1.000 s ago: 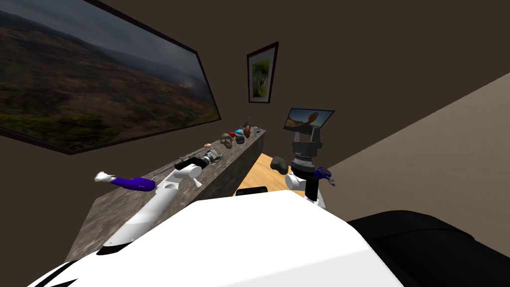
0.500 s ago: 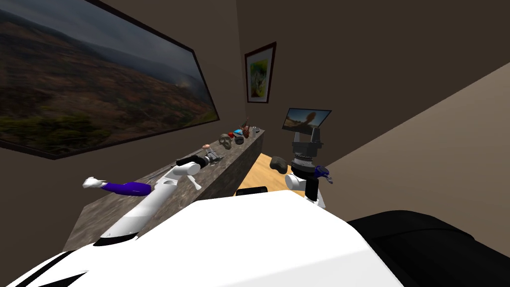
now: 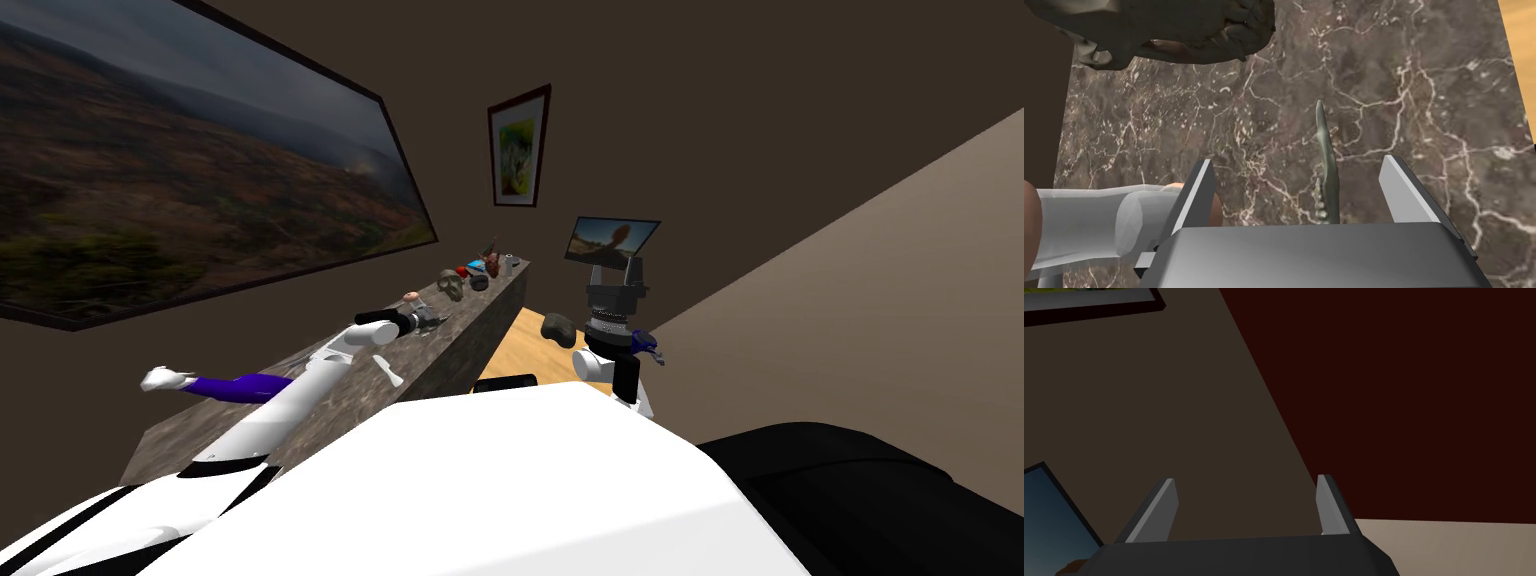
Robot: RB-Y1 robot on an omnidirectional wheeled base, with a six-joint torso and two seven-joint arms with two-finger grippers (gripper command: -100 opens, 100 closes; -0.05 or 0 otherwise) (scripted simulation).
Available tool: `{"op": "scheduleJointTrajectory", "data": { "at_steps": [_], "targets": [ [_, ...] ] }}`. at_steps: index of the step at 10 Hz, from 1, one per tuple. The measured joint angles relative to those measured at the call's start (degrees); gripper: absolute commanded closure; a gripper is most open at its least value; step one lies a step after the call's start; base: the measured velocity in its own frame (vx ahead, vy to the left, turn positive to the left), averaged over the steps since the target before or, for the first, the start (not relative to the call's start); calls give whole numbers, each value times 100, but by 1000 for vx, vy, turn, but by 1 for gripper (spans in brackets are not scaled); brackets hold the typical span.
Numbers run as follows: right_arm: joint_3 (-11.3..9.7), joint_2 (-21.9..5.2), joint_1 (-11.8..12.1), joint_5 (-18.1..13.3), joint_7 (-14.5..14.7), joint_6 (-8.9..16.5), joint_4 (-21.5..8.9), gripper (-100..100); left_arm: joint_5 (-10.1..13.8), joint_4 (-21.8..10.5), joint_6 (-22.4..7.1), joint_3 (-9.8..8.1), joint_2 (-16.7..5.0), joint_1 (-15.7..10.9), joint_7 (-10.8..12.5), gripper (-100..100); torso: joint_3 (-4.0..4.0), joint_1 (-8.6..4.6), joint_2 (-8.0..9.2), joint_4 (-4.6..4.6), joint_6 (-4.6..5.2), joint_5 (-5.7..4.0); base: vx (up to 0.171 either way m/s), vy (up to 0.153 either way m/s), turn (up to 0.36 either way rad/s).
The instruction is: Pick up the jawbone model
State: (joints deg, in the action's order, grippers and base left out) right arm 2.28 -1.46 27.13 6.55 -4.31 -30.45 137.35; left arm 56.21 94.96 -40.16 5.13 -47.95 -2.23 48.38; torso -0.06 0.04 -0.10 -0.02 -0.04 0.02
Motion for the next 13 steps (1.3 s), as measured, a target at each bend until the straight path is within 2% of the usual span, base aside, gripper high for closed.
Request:
{"op": "scheduleJointTrajectory", "data": {
  "at_steps": [2,7,13],
  "targets": [
    [0,0,0,0,0,0,0,0,131,-63,-314,75,-141,-84,206,-100,0,-1,1,0,0,0,12,13,-45],
    [0,0,0,0,0,0,0,0,524,-379,-959,289,-445,-362,524,-100,1,-3,2,0,-2,0,11,10,-37],
    [0,0,0,0,0,0,0,0,1001,-745,-1860,659,-875,-748,1055,-100,0,-6,1,0,-1,-1,12,5,-40]
  ]
}}
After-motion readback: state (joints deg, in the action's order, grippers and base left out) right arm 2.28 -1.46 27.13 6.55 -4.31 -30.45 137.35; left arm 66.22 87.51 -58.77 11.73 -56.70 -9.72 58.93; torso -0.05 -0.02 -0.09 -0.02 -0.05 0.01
